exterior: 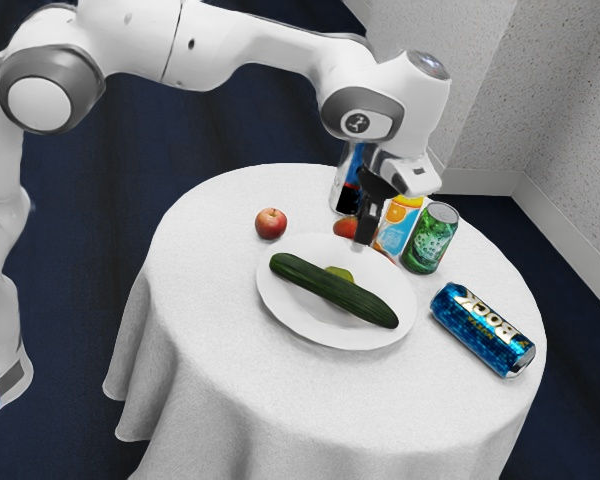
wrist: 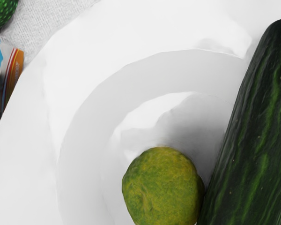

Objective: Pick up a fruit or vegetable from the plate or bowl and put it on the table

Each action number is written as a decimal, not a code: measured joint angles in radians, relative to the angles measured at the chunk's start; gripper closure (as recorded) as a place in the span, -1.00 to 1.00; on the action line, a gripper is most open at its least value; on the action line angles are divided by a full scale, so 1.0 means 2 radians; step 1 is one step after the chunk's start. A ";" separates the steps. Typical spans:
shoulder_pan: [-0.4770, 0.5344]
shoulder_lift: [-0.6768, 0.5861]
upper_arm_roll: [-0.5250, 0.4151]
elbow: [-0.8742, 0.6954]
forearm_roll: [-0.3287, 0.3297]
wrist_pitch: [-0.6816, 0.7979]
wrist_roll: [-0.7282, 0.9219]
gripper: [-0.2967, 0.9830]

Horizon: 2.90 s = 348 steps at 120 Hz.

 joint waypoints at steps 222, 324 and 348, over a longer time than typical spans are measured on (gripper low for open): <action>0.007 0.047 -0.027 -0.051 -0.085 0.066 0.137 -0.53; -0.003 0.043 -0.035 -0.032 -0.092 0.075 0.165 0.36; -0.027 0.024 -0.059 -0.025 -0.098 0.054 0.168 0.37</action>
